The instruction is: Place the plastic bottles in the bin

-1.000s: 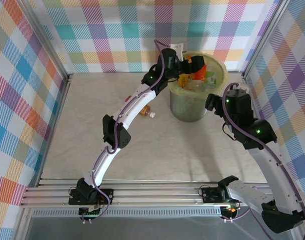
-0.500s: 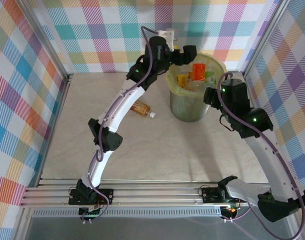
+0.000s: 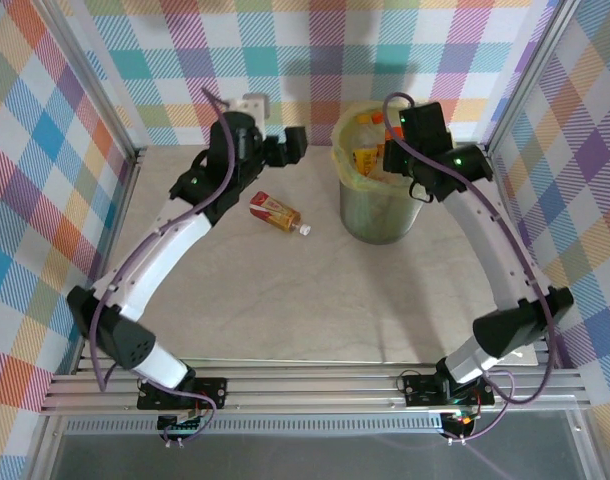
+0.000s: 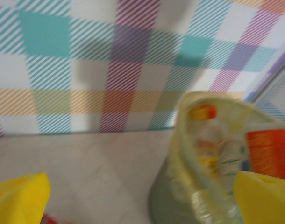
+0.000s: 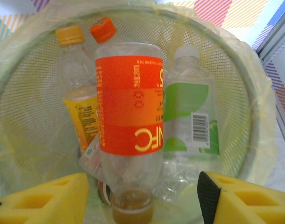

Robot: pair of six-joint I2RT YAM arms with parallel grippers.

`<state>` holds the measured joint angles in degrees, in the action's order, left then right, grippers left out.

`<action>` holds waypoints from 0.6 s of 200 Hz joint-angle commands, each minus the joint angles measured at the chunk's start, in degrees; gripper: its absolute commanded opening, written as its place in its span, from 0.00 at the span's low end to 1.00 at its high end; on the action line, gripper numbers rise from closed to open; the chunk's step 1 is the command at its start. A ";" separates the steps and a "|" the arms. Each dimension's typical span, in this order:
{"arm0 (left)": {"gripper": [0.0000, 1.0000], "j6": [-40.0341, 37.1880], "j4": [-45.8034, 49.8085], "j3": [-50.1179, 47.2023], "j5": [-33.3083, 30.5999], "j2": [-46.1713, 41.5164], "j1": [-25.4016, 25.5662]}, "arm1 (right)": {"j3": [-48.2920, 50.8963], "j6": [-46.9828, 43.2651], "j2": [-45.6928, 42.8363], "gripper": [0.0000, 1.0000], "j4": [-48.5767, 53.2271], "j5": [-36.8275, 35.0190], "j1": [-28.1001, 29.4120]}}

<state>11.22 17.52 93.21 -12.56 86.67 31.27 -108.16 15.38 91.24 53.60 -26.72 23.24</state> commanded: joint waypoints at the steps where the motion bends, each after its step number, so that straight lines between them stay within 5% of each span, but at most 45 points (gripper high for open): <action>1: 1.00 1.77 -6.08 -9.13 -3.03 -6.52 -1.70 | -3.92 -2.00 3.61 0.60 2.05 0.94 -1.15; 50: 1.00 5.21 -6.89 -23.58 -2.71 -12.84 -4.04 | -12.25 -3.15 12.54 0.48 3.99 1.61 -4.41; 120: 1.00 7.48 -5.96 -30.85 -4.42 -16.00 -5.66 | -20.52 -7.91 20.99 0.44 3.69 1.26 -7.29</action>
<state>17.15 13.30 63.99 -15.11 72.95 26.81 -125.62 10.66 109.03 55.72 -25.43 17.02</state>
